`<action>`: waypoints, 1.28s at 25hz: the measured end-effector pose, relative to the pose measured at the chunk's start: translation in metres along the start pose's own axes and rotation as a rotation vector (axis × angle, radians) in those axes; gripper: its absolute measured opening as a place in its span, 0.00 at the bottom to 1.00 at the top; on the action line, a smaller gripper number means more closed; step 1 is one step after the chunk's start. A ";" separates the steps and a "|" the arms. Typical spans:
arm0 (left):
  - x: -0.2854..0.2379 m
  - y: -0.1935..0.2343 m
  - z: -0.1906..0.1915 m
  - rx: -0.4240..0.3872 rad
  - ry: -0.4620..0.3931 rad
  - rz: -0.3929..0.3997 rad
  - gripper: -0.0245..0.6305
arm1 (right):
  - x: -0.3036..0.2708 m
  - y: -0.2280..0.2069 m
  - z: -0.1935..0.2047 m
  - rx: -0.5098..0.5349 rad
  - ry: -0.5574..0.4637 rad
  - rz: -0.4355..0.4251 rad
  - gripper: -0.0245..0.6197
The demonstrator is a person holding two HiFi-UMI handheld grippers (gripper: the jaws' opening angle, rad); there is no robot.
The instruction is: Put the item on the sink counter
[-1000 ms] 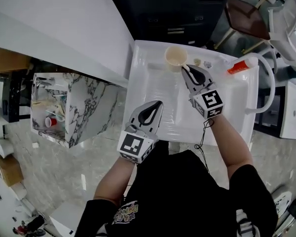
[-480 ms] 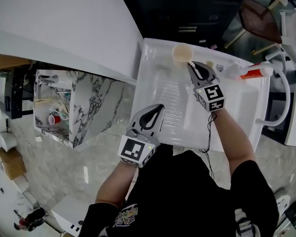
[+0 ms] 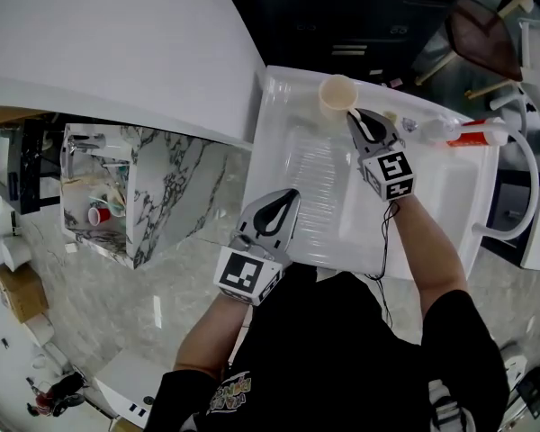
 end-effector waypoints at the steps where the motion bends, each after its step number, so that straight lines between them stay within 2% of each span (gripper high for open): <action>1: -0.001 0.000 0.000 0.002 -0.002 0.001 0.06 | 0.000 0.000 0.000 0.002 0.000 -0.003 0.18; 15: -0.001 -0.005 0.007 0.029 0.009 0.014 0.06 | 0.003 -0.004 0.008 0.032 0.011 -0.027 0.19; 24: 0.001 -0.006 0.003 0.023 -0.007 0.008 0.06 | 0.006 -0.010 0.016 0.028 0.047 -0.009 0.23; 26: 0.001 -0.008 0.003 0.018 -0.002 0.009 0.06 | 0.005 -0.011 0.018 0.017 0.060 -0.003 0.27; 27: 0.001 -0.009 0.002 0.018 0.000 0.010 0.06 | 0.005 -0.011 0.019 0.013 0.071 -0.004 0.34; 28: 0.001 -0.011 0.002 0.018 0.000 0.010 0.06 | 0.006 -0.010 0.021 0.011 0.082 -0.006 0.36; 32: 0.001 -0.016 -0.001 0.012 -0.006 0.012 0.06 | 0.015 -0.007 0.021 0.003 0.092 -0.009 0.40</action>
Point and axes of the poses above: the fingertips, and each gripper's own axes: x backward along the fingers, y to its left, z out of its underside, the point moved 5 cm from there along x, backward along the fingers, and after that the axes turned 7 degrees about -y, right-handed, at the moved point
